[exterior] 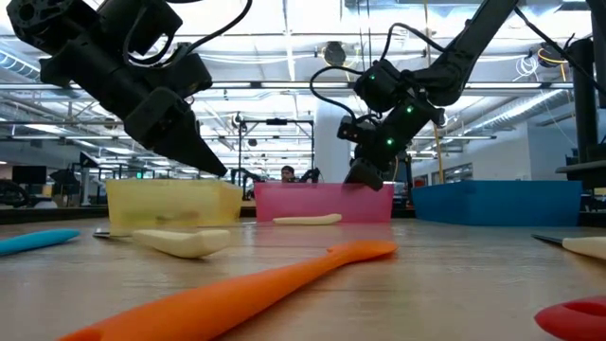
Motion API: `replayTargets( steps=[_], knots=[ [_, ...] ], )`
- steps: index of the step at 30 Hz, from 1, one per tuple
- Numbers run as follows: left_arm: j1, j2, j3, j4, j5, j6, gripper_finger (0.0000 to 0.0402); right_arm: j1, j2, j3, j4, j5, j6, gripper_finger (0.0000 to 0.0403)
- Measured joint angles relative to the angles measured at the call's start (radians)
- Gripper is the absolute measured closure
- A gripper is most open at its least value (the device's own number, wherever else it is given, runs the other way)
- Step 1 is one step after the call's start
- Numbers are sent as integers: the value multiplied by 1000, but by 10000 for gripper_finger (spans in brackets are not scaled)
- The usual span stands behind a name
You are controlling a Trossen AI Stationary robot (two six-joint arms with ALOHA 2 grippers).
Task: Pick & Place Kitchen Items
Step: Put the pink spatula into the red bin, then put the left orange spatula into the red bin
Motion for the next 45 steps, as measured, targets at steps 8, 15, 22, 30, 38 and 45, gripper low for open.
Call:
replayTargets(
  steps=[8, 15, 22, 30, 38, 45],
  knots=[
    [0, 0, 0, -1, 103, 69, 243, 9, -18, -2, 7, 1, 6, 283],
    [-8, 0, 0, 5, 295, 128, 243, 71, -94, -2, 14, 2, 6, 266],
    [-69, 0, 0, 5, 390, 269, 243, 169, -169, -2, 14, 2, 64, 270],
    [-170, -20, 0, -32, 448, 210, 243, 289, -189, -2, 11, 2, 118, 268],
    [-229, -119, 153, -543, 383, -340, 243, 390, -189, -2, 21, 2, 117, 272],
    [-287, -123, 268, -918, 507, -750, 243, 434, -189, -3, 22, 3, 132, 272]
  ],
)
